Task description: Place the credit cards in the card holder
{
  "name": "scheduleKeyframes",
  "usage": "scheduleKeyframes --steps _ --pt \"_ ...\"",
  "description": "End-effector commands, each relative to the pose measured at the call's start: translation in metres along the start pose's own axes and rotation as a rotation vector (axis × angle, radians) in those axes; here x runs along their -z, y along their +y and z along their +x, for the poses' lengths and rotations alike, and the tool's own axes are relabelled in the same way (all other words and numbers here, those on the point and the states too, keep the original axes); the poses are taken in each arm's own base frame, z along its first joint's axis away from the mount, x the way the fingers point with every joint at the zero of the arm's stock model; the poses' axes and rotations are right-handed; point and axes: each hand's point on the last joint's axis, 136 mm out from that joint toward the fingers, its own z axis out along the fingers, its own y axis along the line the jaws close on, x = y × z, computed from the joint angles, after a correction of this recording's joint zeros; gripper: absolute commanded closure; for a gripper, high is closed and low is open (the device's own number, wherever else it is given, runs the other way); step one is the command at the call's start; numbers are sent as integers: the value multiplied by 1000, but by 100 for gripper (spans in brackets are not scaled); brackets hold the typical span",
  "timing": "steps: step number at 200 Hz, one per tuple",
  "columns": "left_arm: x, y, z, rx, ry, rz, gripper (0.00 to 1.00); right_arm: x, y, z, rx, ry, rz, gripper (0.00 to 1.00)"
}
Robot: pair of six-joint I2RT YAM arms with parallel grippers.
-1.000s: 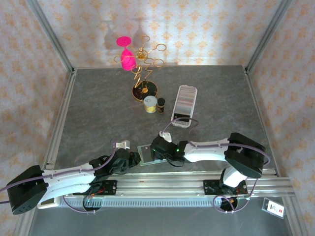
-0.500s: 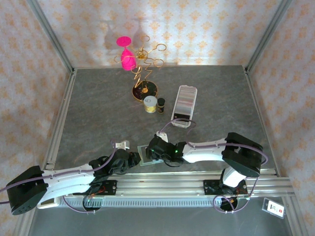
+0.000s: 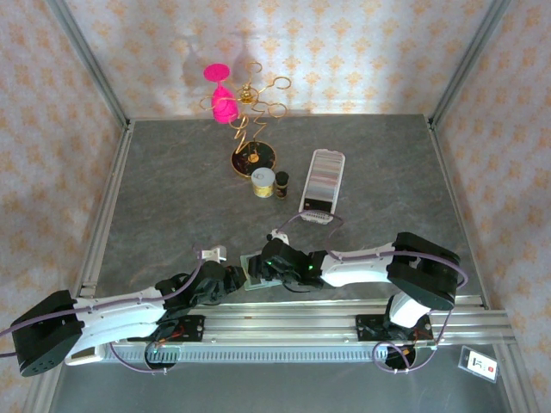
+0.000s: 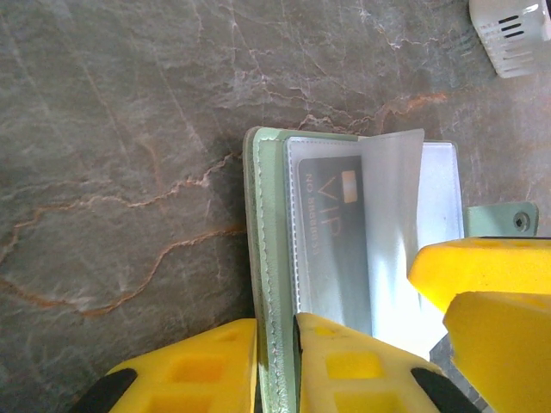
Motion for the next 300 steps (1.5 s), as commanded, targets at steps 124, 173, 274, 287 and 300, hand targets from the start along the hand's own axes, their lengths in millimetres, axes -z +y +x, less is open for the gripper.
scheduleKeyframes --steps 124,173,274,287,300 --pt "3 23 4 15 -12 -58 81 33 88 -18 -53 -45 -409 47" --pt "5 22 1 18 -24 -61 81 80 97 -59 127 -218 -342 47" --pt "20 -15 -33 -48 -148 -10 75 159 7 -176 1256 -431 49 42" --pt "21 -29 -38 -58 -166 40 75 157 -16 -192 1334 -360 78 42" --pt "23 -43 -42 -60 -182 90 75 144 -46 -210 1339 -304 146 42"
